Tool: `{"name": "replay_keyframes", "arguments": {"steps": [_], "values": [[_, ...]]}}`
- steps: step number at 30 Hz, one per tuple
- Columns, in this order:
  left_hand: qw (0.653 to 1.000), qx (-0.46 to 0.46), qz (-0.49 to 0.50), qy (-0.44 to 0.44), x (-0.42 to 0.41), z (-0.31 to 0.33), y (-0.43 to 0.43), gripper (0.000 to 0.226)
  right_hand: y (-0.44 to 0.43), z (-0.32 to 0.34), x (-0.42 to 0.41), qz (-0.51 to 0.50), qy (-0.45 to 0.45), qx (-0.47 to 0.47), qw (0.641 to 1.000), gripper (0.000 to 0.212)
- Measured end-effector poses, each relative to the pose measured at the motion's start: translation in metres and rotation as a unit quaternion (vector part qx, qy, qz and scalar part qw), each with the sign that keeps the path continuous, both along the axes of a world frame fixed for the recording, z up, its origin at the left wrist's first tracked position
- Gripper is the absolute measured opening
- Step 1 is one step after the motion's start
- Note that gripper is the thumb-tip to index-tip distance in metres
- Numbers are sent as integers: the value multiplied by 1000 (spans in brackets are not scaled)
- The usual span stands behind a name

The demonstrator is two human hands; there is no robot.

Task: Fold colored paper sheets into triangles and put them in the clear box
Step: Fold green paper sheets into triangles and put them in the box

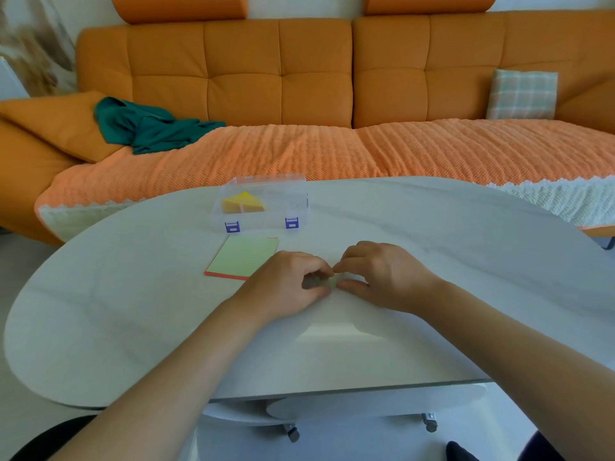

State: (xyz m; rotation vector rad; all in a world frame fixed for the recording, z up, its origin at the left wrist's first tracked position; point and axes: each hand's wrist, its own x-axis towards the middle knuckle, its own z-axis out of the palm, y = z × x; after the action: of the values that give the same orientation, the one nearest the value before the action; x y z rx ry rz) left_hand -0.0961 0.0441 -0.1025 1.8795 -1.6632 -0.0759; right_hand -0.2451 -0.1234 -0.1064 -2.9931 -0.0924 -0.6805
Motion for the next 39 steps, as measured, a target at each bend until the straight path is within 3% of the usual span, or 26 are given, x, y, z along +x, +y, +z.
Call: {"name": "replay_keyframes", "arguments": {"steps": [6, 11, 14, 17, 21, 24, 27, 32, 39], "values": [[998, -14, -4, -69, -3, -4, -1, 20, -1, -9, 5, 24, -46, -90, 995, 29], [1000, -7, 15, 3, -3, -2, 0, 17, -1, -10, 7, 19, -71, -103, 992, 24], [996, -28, 45, 69, -5, -2, 0, 14, 6, -5, 6, -14, -66, -25, 997, 26], [980, -50, 98, 165, -10, 4, -3, 14, 15, 9, 3, -81, -33, 137, 987, 14], [942, -43, 113, 314, -13, 26, -6, 17, 18, 33, 2, -128, 19, 380, 916, 11], [917, 12, 92, 388, -17, 41, -3, 8, 18, 48, -4, -113, 67, 468, 874, 11], [901, 48, 92, 422, -19, 45, 0, 11, 19, 53, -8, -98, 96, 505, 852, 12], [915, 83, 116, 377, -23, 42, -1, 13, 23, 49, -6, -132, 123, 479, 859, 13], [930, 70, 128, 338, -19, 36, -2, 15, 33, 45, -2, -161, 93, 457, 870, 13]]}}
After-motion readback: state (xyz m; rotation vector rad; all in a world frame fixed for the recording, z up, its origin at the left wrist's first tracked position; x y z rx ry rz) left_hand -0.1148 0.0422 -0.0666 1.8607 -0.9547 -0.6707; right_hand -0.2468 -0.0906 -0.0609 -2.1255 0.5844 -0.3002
